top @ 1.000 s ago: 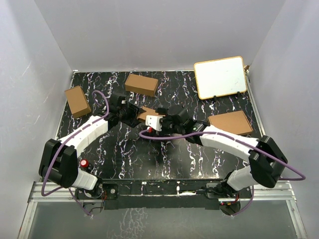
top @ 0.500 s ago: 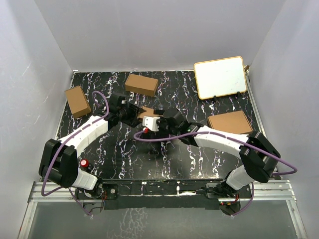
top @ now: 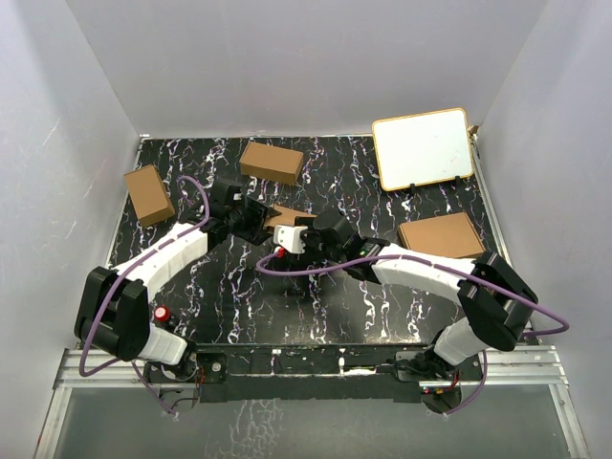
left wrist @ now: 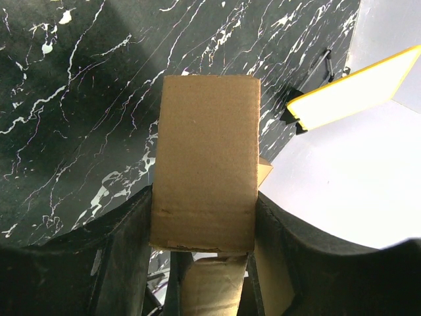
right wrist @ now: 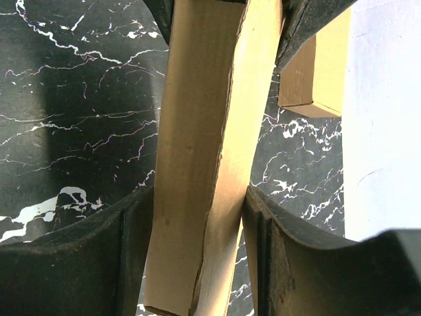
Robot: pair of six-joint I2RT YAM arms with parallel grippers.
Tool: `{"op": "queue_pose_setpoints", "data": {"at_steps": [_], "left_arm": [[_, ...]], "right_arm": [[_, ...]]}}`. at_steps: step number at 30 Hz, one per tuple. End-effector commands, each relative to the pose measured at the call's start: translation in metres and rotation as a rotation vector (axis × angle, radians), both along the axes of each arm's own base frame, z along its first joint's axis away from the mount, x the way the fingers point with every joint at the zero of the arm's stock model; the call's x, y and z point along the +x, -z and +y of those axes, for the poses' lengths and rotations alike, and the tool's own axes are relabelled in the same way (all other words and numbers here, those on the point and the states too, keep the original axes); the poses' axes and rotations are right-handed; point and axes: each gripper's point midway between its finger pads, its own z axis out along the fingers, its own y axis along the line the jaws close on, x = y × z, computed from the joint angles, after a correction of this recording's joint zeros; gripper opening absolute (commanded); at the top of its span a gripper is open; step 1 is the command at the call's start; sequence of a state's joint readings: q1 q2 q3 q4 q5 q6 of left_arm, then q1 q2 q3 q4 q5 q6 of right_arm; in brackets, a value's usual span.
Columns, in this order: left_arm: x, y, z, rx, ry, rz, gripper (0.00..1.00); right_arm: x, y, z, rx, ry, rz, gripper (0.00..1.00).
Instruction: Fold the paper box
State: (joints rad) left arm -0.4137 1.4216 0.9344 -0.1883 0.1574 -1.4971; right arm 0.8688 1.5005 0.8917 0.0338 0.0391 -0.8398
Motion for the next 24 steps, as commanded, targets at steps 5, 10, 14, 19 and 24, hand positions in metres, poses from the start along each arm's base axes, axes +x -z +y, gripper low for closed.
{"op": "queue_pose_setpoints", "data": {"at_steps": [5, 10, 14, 19, 24], "left_arm": [[0.001, -0.021, -0.003, -0.056, 0.0, -0.042, 0.5], [0.001, -0.024, -0.002, -0.053, 0.004, -0.058, 0.68], [-0.001, -0.038, 0.004, -0.045, -0.003, -0.106, 0.82], [-0.008, -0.045, 0.017, 0.004, -0.021, -0.142, 0.93], [-0.014, -0.062, 0.026, 0.027, -0.012, -0.237, 0.97]], "right_arm": [[0.003, -0.015, 0.007, 0.061, 0.008, -0.029, 0.51], [0.005, -0.02, 0.007, 0.102, 0.028, -0.004, 0.51], [0.007, -0.022, 0.003, 0.139, 0.036, 0.046, 0.51], [0.012, -0.032, -0.007, 0.221, 0.056, 0.112, 0.51], [0.019, -0.045, -0.023, 0.33, 0.079, 0.19, 0.51]]}}
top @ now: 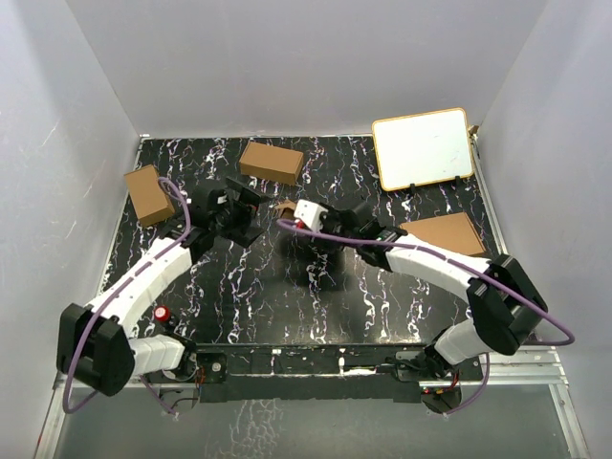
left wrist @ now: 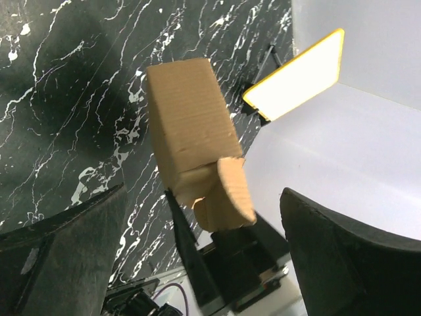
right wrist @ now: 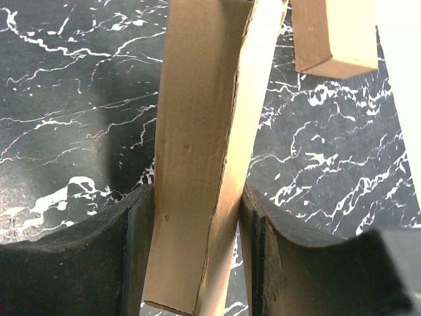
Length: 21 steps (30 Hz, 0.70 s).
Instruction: Fold the paper box
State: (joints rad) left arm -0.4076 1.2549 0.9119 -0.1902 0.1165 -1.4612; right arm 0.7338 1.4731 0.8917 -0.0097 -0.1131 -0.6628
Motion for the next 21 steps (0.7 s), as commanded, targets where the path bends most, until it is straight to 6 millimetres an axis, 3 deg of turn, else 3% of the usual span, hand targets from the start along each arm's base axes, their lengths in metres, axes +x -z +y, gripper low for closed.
{"op": "queue_pose_setpoints", "data": {"at_steps": [1, 6, 10, 13, 21], "left_arm": [[-0.009, -0.017, 0.013, 0.038, 0.013, -0.105, 0.97], [-0.019, -0.032, 0.011, 0.082, 0.134, -0.312, 0.97], [-0.037, -0.039, 0.007, 0.129, 0.271, -0.511, 0.97], [-0.051, -0.034, 0.008, 0.173, 0.343, -0.59, 0.97], [-0.069, -0.007, 0.009, 0.178, 0.399, -0.58, 0.97]], "right_arm": [[0.008, -0.051, 0.0, 0.21, 0.009, 0.017, 0.51], [0.016, -0.064, -0.018, 0.378, 0.042, 0.167, 0.51], [0.015, -0.071, -0.029, 0.547, 0.042, 0.345, 0.5], [0.013, -0.073, -0.037, 0.663, 0.054, 0.477, 0.5], [-0.003, -0.058, -0.032, 0.887, 0.07, 0.821, 0.5]]}}
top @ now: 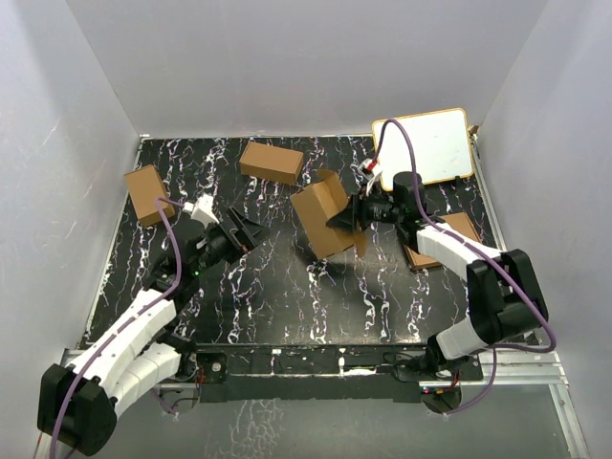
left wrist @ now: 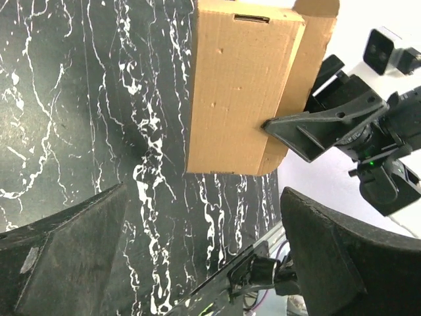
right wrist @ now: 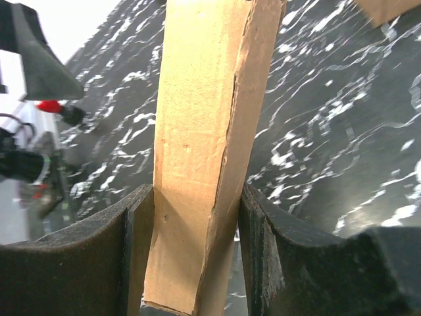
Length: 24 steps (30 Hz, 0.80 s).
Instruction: Fold the paper box
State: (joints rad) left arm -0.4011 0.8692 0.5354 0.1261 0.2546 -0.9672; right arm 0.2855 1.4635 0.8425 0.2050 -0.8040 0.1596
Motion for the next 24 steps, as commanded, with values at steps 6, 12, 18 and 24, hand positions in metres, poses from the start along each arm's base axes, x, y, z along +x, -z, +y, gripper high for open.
{"op": "queue_pose_setpoints", "data": {"at_steps": [6, 12, 18, 24], "left_arm": [[-0.011, 0.018, -0.004, -0.007, 0.058, 0.0, 0.97], [-0.01, 0.034, -0.006, 0.007, 0.063, 0.059, 0.96], [-0.007, 0.049, -0.009, 0.034, 0.073, 0.133, 0.95], [-0.002, 0.063, -0.013, 0.048, 0.057, 0.199, 0.92]], "right_arm": [[-0.017, 0.006, 0.02, 0.284, -0.039, 0.299, 0.5], [-0.017, 0.039, 0.023, 0.331, -0.002, 0.477, 0.5], [-0.02, 0.064, 0.03, 0.318, 0.012, 0.57, 0.5], [-0.028, 0.085, 0.044, 0.255, 0.009, 0.592, 0.51]]}}
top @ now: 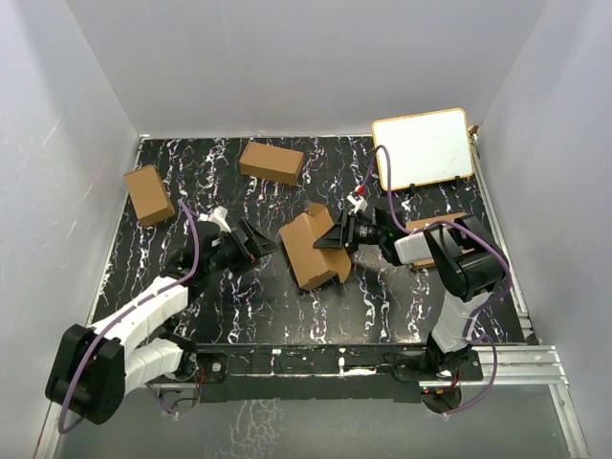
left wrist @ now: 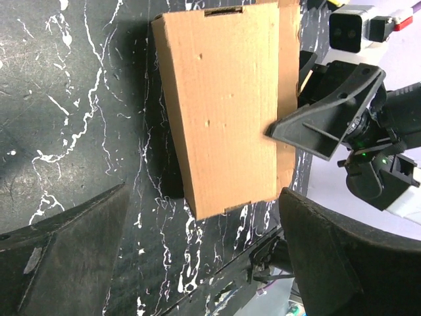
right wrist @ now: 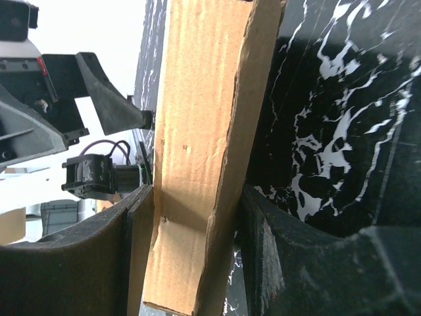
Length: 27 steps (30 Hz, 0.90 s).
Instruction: Fold the paper box
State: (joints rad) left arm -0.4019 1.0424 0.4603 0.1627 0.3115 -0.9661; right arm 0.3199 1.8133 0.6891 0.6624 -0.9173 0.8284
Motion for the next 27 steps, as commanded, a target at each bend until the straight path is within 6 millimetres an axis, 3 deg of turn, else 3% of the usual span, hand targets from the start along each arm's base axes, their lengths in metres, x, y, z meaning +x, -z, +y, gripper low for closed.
{"op": "queue_pose_setpoints", "data": {"at_steps": [1, 4, 14, 16, 23, 27], "left_arm": [[0.008, -0.009, -0.007, -0.005, 0.002, 0.006, 0.92], [0.01, -0.001, -0.008, 0.025, 0.0, 0.034, 0.92], [0.026, 0.021, -0.016, 0.076, -0.001, 0.099, 0.92], [0.028, 0.021, -0.018, 0.08, 0.005, 0.098, 0.92], [0.027, 0.011, -0.017, 0.072, 0.008, 0.052, 0.92], [0.025, 0.002, -0.015, 0.052, -0.001, 0.023, 0.92]], "right_arm": [[0.002, -0.001, 0.012, -0.011, -0.019, -0.064, 0.51], [0.003, 0.006, 0.013, -0.035, -0.02, -0.051, 0.54], [0.011, 0.015, 0.008, -0.117, -0.028, -0.122, 0.84], [0.016, 0.013, 0.005, -0.144, -0.023, -0.165, 0.97], [0.045, -0.002, -0.03, -0.317, 0.039, -0.367, 0.99], [0.05, -0.012, -0.05, -0.376, 0.029, -0.465, 0.99]]}}
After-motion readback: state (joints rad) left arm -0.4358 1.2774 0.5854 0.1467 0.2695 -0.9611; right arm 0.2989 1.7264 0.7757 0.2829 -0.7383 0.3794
